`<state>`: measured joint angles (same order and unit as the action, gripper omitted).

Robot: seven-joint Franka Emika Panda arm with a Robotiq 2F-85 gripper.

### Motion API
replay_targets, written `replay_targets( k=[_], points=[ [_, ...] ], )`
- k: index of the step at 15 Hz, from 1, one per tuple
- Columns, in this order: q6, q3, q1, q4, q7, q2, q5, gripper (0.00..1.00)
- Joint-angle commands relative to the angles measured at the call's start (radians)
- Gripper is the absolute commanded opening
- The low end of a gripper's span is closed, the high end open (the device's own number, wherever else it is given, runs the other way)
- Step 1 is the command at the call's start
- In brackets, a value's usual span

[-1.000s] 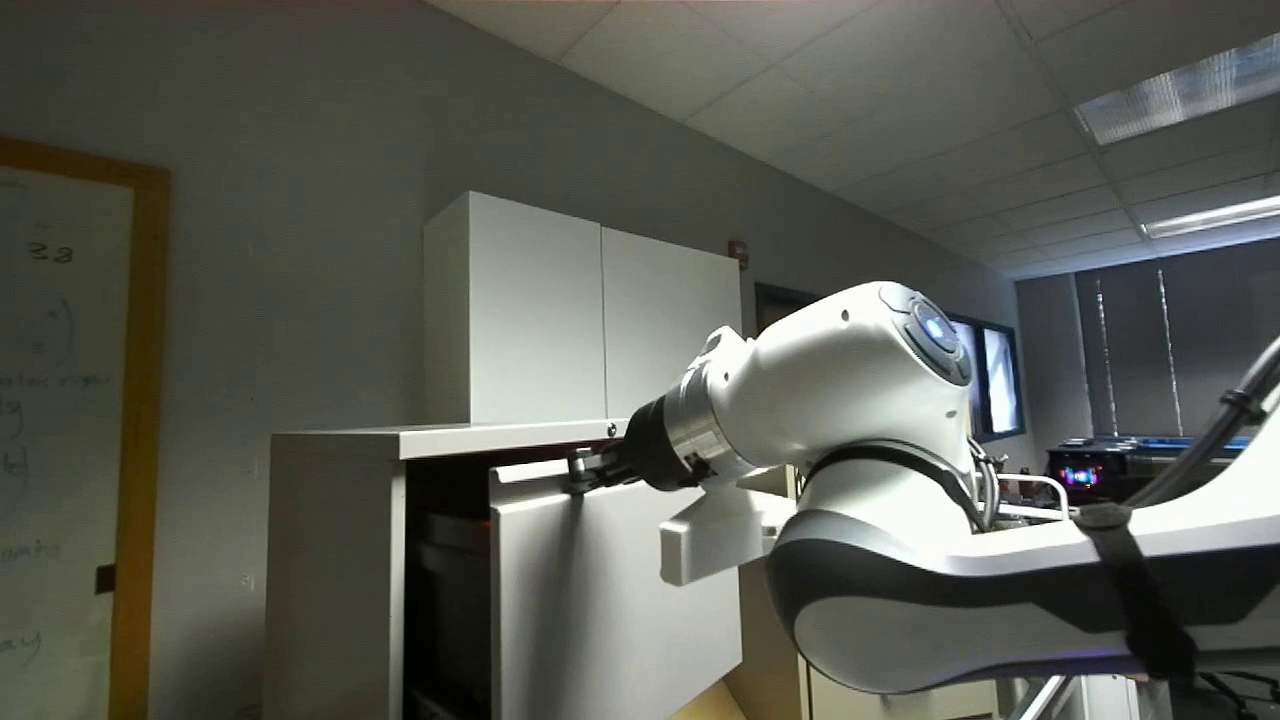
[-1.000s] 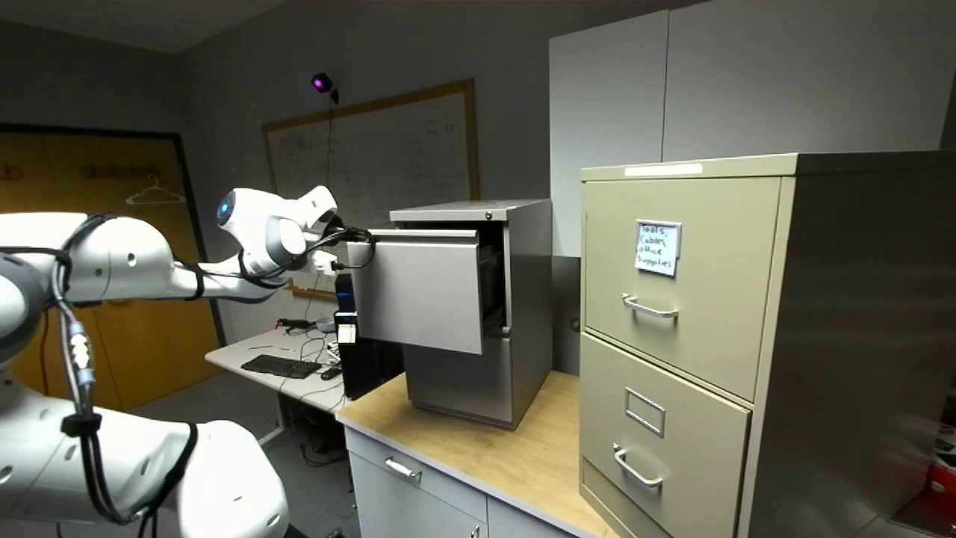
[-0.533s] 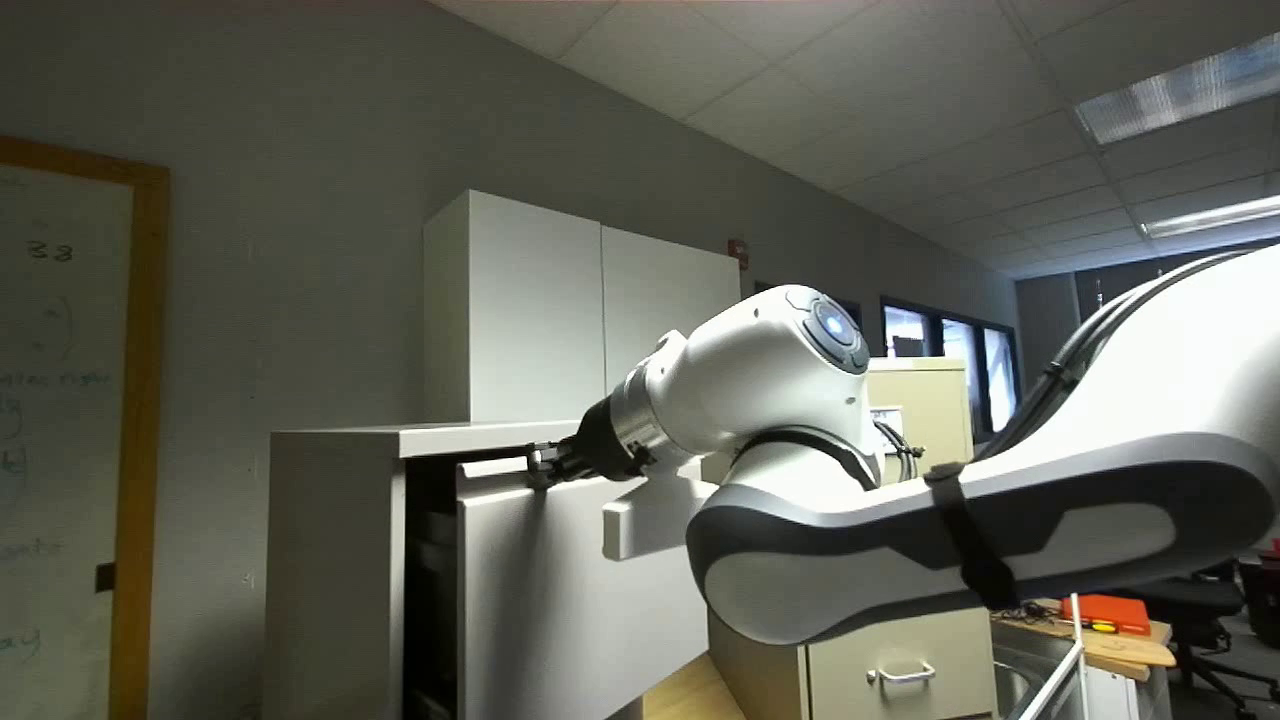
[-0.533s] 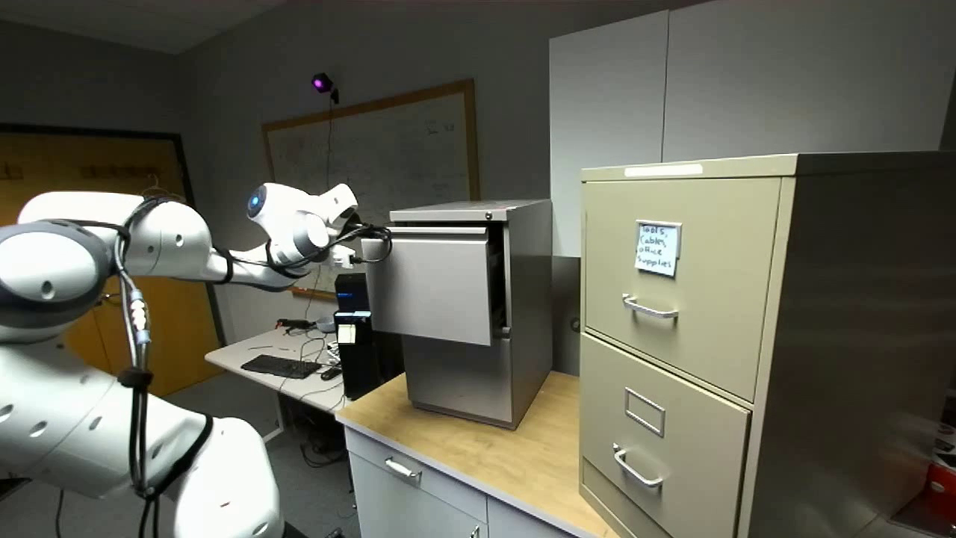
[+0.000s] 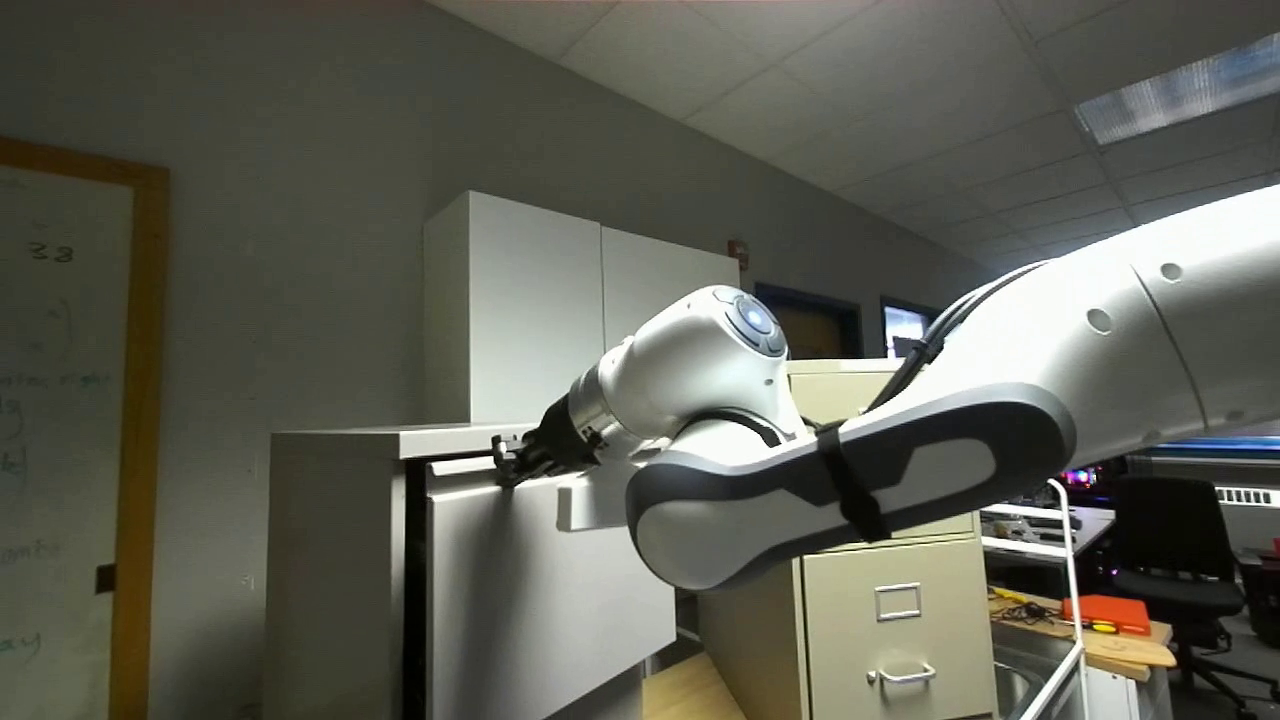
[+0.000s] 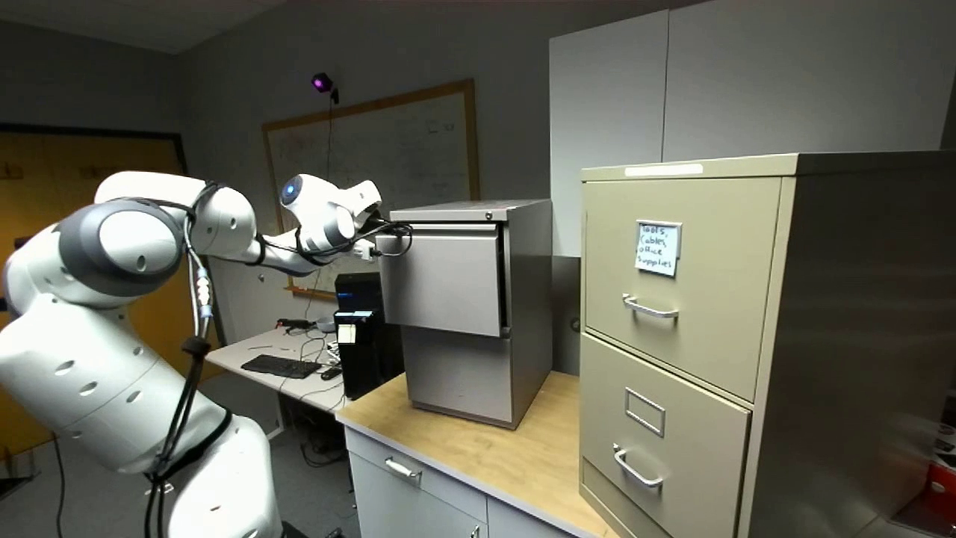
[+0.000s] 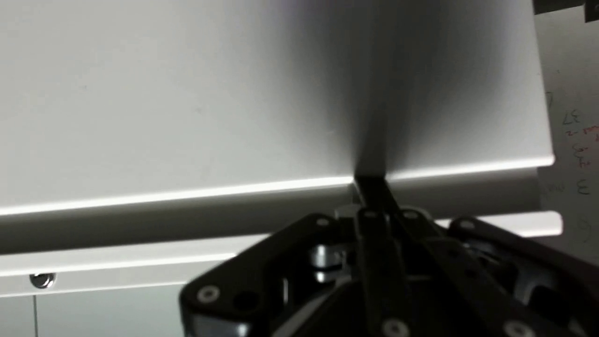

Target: Close the top drawer of the left cabinet

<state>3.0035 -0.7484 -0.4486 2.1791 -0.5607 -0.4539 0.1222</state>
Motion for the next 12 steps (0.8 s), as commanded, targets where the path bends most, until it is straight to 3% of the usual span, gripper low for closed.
replay_targets(
  k=[1,12],
  points=[
    [-0.039,-0.049,-0.053,-0.133,0.018,0.129,0.032,0.00],
    [-0.128,-0.175,-0.140,-0.345,0.000,0.368,0.156,0.00]
  ],
)
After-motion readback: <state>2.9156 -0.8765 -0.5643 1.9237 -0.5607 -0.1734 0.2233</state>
